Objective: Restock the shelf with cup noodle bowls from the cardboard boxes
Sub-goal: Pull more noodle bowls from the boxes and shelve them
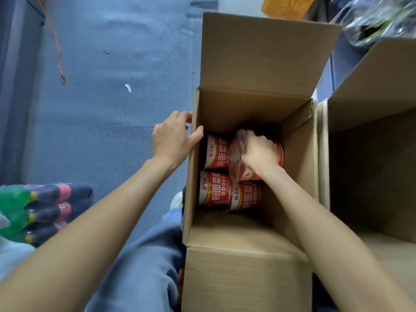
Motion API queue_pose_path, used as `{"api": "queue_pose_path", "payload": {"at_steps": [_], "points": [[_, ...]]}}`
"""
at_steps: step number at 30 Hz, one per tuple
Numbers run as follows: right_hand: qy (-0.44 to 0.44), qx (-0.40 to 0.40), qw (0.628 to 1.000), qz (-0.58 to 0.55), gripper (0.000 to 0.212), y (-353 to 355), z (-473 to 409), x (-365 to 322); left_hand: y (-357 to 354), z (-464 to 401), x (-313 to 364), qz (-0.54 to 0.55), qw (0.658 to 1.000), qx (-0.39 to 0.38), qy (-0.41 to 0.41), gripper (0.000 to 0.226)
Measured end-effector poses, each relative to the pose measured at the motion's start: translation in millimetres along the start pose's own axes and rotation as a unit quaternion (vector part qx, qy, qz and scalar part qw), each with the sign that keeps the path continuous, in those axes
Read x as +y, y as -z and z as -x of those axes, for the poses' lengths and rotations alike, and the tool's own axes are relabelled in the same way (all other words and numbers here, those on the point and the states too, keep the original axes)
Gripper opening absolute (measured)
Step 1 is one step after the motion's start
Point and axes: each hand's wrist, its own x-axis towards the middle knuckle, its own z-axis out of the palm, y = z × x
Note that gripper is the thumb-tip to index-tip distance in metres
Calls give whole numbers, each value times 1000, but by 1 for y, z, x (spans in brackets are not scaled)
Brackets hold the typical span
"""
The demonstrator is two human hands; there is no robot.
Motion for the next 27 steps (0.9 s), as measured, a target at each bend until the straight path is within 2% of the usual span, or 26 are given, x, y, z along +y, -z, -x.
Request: {"api": "queue_pose_path", "payload": {"at_steps": [2, 4, 6, 7, 9, 11, 12, 14, 17, 20, 23, 27], "points": [[-1, 18, 997, -70, 46, 30, 30, 3, 6, 3, 2, 32, 998, -34, 32, 48], [4, 32, 985, -169, 49, 58, 66, 5, 18, 10, 8, 96, 990, -67, 84, 71], [6, 40, 953, -301, 50, 85, 105, 5, 34, 24, 21, 201, 970, -71, 115, 94], [1, 47, 927, -371, 48, 98, 125, 4, 42, 35, 29, 252, 958, -71, 117, 96], [-11, 66, 873, -482, 45, 124, 165, 0, 62, 66, 49, 339, 931, -90, 100, 73], [-17, 93, 815, -571, 43, 147, 204, -2, 81, 102, 67, 421, 890, -147, 96, 43], [-20, 110, 787, -607, 41, 157, 223, -1, 89, 120, 77, 447, 871, -182, 91, 35], [-19, 144, 744, -652, 39, 175, 260, 2, 105, 149, 100, 474, 844, -241, 65, 46], [-16, 208, 705, -678, 35, 196, 310, 13, 116, 177, 134, 513, 800, -309, 47, 72], [-6, 304, 697, -649, 29, 215, 352, 30, 127, 200, 180, 550, 766, -333, 3, 82], [20, 400, 716, -571, 32, 226, 392, 54, 132, 220, 242, 574, 754, -318, -34, 81], [4, 494, 754, -434, 61, 244, 424, 91, 127, 246, 337, 581, 746, -302, -115, 60]]}}
